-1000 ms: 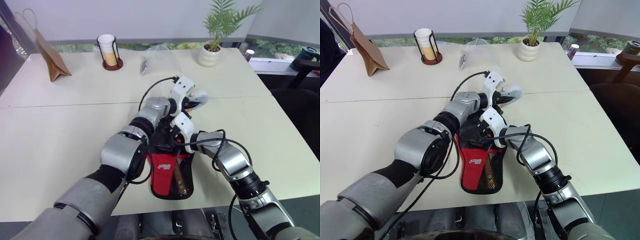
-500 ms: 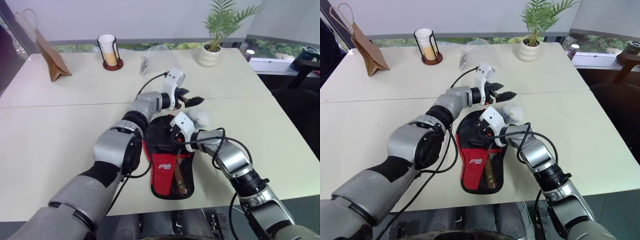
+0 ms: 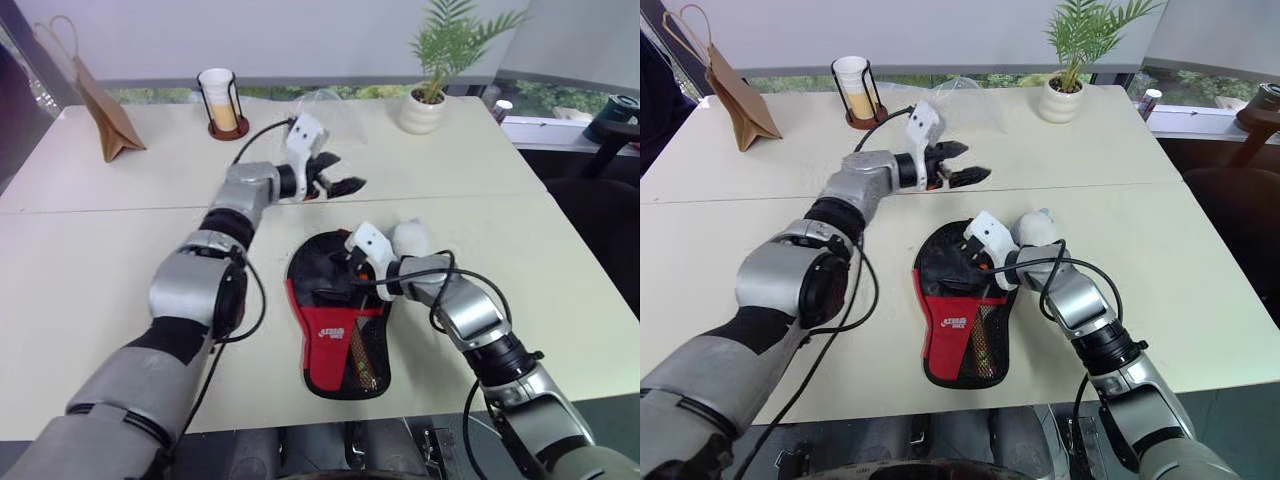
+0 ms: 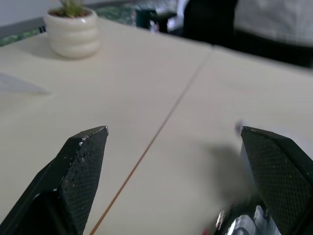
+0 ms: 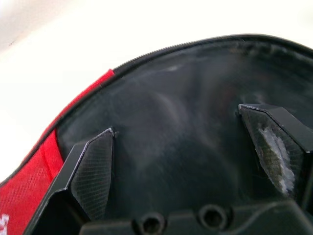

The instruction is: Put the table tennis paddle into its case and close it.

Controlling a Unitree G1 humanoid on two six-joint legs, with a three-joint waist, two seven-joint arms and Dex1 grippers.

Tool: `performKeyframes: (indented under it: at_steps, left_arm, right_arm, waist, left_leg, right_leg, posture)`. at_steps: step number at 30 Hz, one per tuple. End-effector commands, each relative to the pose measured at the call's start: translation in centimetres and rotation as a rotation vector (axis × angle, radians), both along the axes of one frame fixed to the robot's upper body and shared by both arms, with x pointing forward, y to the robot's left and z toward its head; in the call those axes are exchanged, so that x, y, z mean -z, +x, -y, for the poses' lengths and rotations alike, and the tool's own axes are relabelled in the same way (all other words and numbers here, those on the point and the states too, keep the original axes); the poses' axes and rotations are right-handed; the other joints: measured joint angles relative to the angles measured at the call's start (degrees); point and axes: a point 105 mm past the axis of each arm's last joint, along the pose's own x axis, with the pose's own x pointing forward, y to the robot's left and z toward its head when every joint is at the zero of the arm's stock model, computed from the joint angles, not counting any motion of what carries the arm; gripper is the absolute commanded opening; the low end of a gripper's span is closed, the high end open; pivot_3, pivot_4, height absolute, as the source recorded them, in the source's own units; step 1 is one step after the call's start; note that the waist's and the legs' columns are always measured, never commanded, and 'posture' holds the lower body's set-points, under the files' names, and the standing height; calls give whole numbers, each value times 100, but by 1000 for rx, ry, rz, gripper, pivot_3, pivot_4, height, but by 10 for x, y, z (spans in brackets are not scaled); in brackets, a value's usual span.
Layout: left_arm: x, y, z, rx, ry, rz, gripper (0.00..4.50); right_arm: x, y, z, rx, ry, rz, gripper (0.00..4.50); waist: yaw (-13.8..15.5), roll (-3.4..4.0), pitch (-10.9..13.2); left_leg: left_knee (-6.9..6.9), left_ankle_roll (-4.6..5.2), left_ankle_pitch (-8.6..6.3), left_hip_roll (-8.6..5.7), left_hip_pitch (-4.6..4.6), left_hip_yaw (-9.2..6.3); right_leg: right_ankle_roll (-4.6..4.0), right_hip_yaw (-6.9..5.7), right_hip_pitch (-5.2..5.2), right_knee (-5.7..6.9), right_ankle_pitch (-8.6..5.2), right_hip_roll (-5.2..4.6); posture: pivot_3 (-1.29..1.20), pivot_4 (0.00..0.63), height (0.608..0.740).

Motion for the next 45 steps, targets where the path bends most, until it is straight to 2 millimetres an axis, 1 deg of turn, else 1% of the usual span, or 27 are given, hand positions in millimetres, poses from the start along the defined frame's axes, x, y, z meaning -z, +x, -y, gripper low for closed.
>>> performKeyframes:
  at_steps: [1,4,6,8,11,13,15,18,22,27,34,37,40,43,45]
  left_arm:
    - [-13,-12,-6,132,20,98,4441]
    - [-5,-26,-13,234,29,99,4441]
    - [-1,-36,-14,297,29,100,4441]
    - [5,-47,-12,362,42,108,4441]
    - [16,-61,-4,422,84,137,4441]
    - [23,-67,2,441,102,155,4441]
    - [32,-71,8,451,128,167,4441]
    - [43,-76,17,457,150,185,4441]
    - [54,-78,24,454,176,185,4441]
    - [75,-80,22,439,210,123,4441]
    - [76,-91,17,465,180,52,4441]
    - [83,-91,16,430,192,46,4441]
    - [95,-92,16,411,214,19,4441]
    - [107,-93,14,390,228,-21,4441]
    - [110,-94,14,381,222,-41,4441]
  right_arm:
    - [-24,5,18,74,16,48,4500]
    - [-54,7,23,105,69,107,4500]
    - [-74,6,28,114,95,129,4500]
    - [-93,5,35,130,120,153,4500]
    - [-118,11,53,198,142,203,4500]
    - [-126,14,65,242,140,212,4500]
    - [-124,15,77,275,121,206,4500]
    - [-108,16,95,322,77,177,4500]
    - [-92,17,109,359,52,147,4500]
    - [-78,17,119,394,52,119,4500]
    - [-71,19,127,431,73,96,4500]
    - [-69,23,129,451,92,82,4500]
    - [-66,28,132,491,126,42,4500]
    - [-58,32,134,517,124,-4,4500]
    - [-53,35,131,519,134,-38,4500]
  waist:
    - [4,-2,4]
    - [-11,-2,6]
    - [-14,1,8]
    - [-15,6,12]
    - [-12,7,13]
    - [3,6,13]
    - [21,6,13]
    - [23,6,13]
    - [12,5,13]
    - [-21,6,13]
    - [-10,6,13]
    - [1,6,13]
    - [0,6,13]
    - [2,8,12]
    - [2,8,12]
  left_leg:
    - [0,0,0,-1,-3,0]
    - [1,0,0,-1,-18,3]
    - [1,0,0,0,-20,3]
    - [0,0,0,1,-21,2]
    - [0,0,0,2,-22,1]
    - [0,0,0,2,-23,0]
    - [1,1,0,1,-24,1]
    - [1,1,0,0,-24,2]
    - [1,1,0,-1,-24,2]
    - [1,2,0,1,-22,-1]
    - [1,2,0,1,-22,-1]
    - [2,2,0,1,-22,-2]
    - [3,2,0,1,-22,-1]
    - [4,2,0,1,-17,-2]
    - [4,2,0,1,-7,-2]
  right_leg:
    - [0,0,-2,0,0,-1]
    - [-1,1,-16,-4,0,-3]
    - [6,1,-19,-1,4,-2]
    - [15,0,-22,1,9,0]
    - [15,0,-22,1,9,1]
    - [14,0,-22,1,8,0]
    - [13,1,-21,0,8,-1]
    - [12,2,-20,-4,8,-2]
    - [15,2,-21,-4,9,-1]
    - [18,2,-22,-1,10,5]
    - [17,2,-22,0,9,3]
    - [17,2,-21,0,9,3]
    - [17,3,-20,-1,9,3]
    - [17,3,-15,0,9,3]
    - [14,3,-4,-1,8,3]
  posture:
    - [0,150,740]
    - [0,150,740]
    - [0,150,740]
    - [0,150,740]
    - [0,150,740]
    - [0,150,740]
    - [0,150,740]
    - [0,150,740]
    - [0,150,740]
    - [0,150,740]
    - [0,150,740]
    - [0,150,740]
    - [0,150,740]
    - [0,150,740]
    - [0,150,740]
